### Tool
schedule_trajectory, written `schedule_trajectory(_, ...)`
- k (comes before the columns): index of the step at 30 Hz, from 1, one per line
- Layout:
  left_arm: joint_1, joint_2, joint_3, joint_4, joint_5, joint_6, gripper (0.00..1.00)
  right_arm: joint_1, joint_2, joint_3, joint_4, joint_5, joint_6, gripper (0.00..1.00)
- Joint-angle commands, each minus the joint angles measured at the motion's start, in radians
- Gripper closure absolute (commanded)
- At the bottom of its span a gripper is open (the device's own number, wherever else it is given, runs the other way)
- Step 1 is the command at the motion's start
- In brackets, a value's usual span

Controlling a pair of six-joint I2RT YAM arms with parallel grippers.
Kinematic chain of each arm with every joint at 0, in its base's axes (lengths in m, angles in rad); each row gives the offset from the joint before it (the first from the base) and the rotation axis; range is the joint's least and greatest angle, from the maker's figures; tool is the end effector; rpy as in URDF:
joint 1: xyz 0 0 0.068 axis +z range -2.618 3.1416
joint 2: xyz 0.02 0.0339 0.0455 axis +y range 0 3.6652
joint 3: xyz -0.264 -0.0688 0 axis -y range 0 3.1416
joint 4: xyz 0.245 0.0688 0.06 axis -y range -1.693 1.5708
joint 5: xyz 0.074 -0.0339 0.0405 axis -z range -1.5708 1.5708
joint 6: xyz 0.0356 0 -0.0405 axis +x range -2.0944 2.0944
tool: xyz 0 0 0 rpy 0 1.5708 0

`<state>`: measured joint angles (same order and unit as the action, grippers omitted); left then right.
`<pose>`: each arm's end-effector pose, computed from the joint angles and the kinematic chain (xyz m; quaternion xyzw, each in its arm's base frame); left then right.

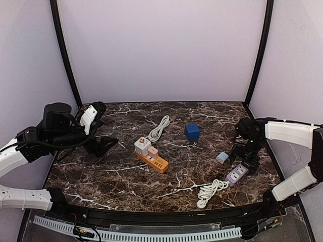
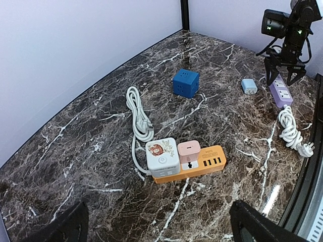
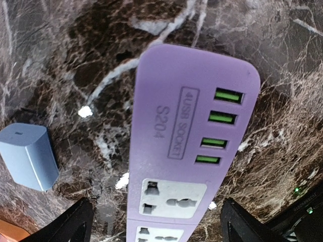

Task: Insert the plug

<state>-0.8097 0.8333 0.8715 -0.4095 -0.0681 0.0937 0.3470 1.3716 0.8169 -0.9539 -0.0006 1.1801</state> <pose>0.1308 -0.1338 0.3385 0.3428 0.7506 -0.1713 0.5382 0.2016 0.0729 0.1849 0.4044 0.9141 0.0217 0.0223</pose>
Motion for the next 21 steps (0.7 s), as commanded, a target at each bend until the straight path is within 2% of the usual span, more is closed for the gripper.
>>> schedule_trajectory(1,0.007,-0.038,0.013,-0.041,-0.018,-0.029,0.01,-0.038,-0.013,-0.049,0.081,-0.029,-0.023,0.17)
schedule_trajectory(11,0.006,-0.060,-0.014,-0.026,-0.029,-0.068,0.01,-0.062,-0.022,-0.102,0.129,-0.005,-0.060,0.46)
schedule_trajectory(21,0.006,-0.033,-0.008,-0.005,-0.015,-0.065,0.01,-0.062,-0.057,-0.109,0.130,0.031,-0.076,0.82)
